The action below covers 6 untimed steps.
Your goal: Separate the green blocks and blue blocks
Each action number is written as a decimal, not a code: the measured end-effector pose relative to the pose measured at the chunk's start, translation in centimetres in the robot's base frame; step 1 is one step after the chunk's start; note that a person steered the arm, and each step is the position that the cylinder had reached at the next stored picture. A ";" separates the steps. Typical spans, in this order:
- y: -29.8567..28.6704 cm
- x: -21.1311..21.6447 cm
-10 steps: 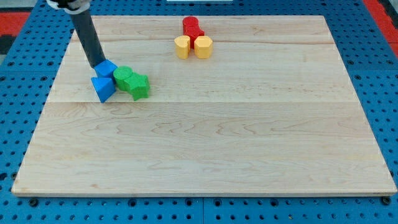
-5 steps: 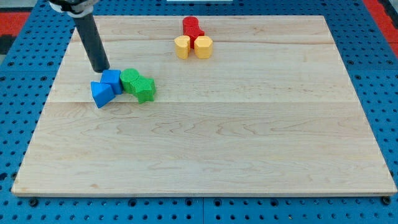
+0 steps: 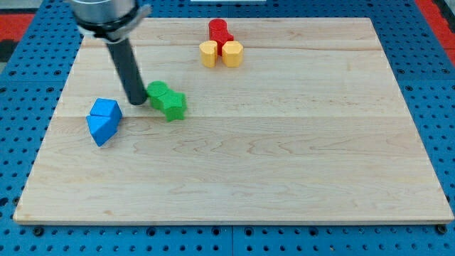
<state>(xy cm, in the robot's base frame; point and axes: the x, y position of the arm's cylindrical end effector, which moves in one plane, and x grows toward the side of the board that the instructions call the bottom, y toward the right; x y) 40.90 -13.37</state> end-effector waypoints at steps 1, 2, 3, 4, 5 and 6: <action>2.4 0.0; 0.4 -1.6; 0.6 -5.0; 2.1 -8.3; 3.9 -10.8; 8.9 -11.5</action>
